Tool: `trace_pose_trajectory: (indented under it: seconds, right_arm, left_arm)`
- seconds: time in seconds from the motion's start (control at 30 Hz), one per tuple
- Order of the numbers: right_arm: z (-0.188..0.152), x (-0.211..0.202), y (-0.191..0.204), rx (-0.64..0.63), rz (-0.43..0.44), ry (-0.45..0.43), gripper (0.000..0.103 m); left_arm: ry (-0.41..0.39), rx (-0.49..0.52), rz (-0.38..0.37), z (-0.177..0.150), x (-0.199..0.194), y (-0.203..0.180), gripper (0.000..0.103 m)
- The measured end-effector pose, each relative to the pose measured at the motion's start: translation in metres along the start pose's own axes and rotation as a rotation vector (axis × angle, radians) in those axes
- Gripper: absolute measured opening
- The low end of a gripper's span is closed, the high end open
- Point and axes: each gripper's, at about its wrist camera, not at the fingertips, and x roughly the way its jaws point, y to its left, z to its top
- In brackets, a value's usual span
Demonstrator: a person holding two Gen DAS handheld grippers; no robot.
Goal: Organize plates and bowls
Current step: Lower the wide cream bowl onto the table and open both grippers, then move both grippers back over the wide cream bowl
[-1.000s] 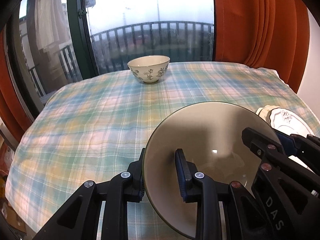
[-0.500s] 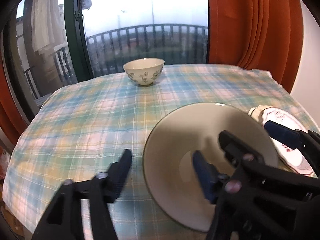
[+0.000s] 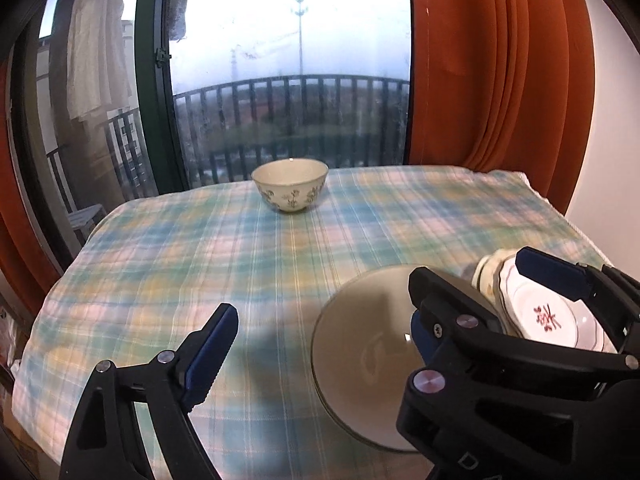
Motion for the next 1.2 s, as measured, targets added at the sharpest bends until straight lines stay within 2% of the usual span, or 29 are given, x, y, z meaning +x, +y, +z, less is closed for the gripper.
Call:
trace_pose_trajectory:
  seconds: [0.4,0.67,1.2]
  right_arm:
    - [0.041,0.013,0.008,0.001,0.017,-0.022,0.085]
    - [0.077,0.03,0.013,0.008,0.017,-0.043,0.091]
    - [0.14,0.084,0.02,0.01,0.026,-0.048,0.095]
  left_arm:
    - [-0.026,-0.018,0.024,0.041,0.009,0.017,0.092]
    - [-0.049,-0.02,0.042,0.073,0.022,0.028,0.093]
    - [-0.056,-0.059,0.085,0.134,0.08,0.052,0.096]
